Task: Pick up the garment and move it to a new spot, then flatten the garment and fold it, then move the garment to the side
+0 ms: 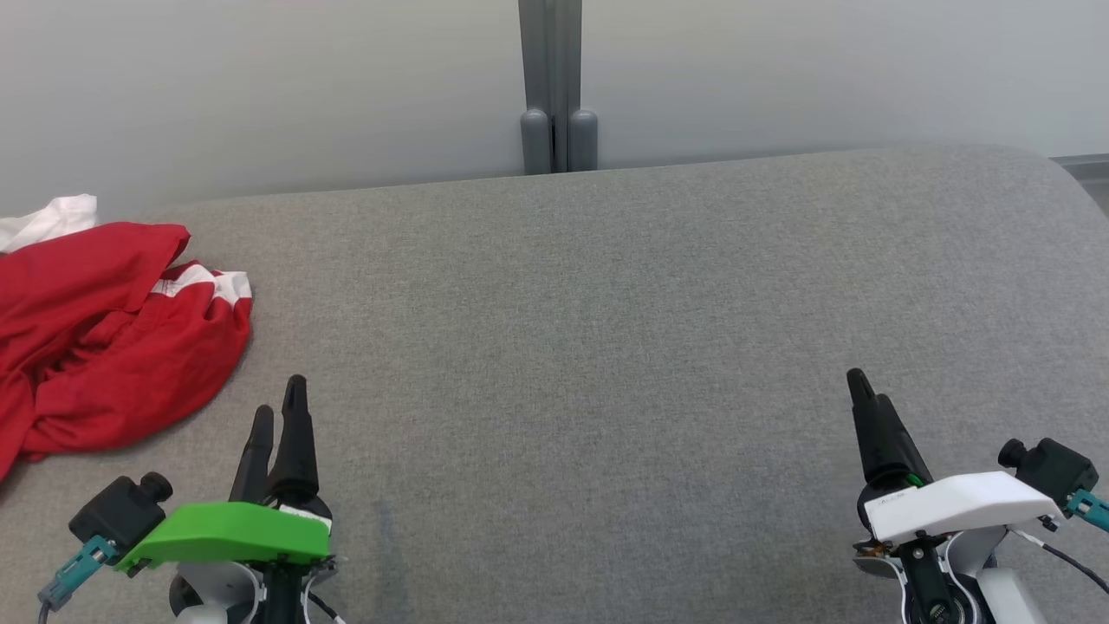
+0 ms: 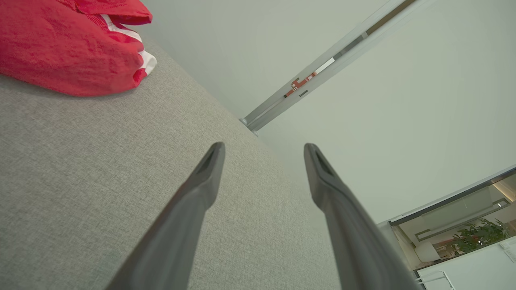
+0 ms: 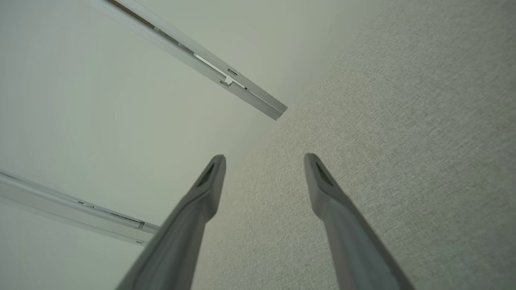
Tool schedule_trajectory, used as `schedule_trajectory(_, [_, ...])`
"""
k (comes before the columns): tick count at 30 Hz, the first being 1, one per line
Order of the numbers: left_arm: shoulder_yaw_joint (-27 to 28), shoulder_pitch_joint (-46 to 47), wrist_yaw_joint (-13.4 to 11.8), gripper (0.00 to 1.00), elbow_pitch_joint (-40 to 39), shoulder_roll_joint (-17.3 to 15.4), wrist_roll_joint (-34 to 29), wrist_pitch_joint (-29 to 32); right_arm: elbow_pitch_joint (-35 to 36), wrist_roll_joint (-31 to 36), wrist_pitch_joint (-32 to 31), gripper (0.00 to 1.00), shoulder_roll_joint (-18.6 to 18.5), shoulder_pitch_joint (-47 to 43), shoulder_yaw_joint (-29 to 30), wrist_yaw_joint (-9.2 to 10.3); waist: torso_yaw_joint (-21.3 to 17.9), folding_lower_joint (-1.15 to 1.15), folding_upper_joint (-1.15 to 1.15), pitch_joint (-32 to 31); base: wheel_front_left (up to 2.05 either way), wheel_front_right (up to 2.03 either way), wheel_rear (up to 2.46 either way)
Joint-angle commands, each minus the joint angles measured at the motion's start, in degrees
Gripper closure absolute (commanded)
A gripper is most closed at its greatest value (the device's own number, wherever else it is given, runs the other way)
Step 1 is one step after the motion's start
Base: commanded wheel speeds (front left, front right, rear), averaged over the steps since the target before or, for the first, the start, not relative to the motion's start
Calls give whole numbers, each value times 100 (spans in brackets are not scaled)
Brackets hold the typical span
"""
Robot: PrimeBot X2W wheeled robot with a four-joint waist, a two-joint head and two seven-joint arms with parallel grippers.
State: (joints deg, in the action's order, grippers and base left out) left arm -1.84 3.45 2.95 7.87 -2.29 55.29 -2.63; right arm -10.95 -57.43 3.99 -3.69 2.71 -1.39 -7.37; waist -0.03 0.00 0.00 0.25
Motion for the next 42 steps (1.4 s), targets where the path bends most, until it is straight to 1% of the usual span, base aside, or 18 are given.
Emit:
schedule_trajectory(1, [-38, 86, -45, 0, -119, -38, -277, -65, 119, 248, 65, 0, -7, 39, -37, -13, 1, 0, 0, 1, 0, 0, 0])
schedule_trajectory(7, [-168, 83, -81, 0, -157, -42, -904, -179, 203, 787, 169, 0, -1, 27, -119, -14, 2, 0, 0, 9, 0, 0, 0])
schedule_trajectory(21, [-392, 46, -205, 0, -320, -73, -2005, -423, 359, 1853, 385, 0, 16, -19, -259, -15, 9, 0, 0, 30, 0, 0, 0])
schedule_trajectory(36, [-592, 34, -345, 0, -388, -90, -2941, -657, 496, 2816, 591, 0, 34, -55, -385, -16, 1, 0, 0, 43, 0, 0, 0])
schedule_trajectory(42, [-665, 36, -343, 0, -387, -98, -3294, -739, 529, 3135, 664, 0, 39, -73, -428, -16, -1, 0, 0, 34, 0, 0, 0])
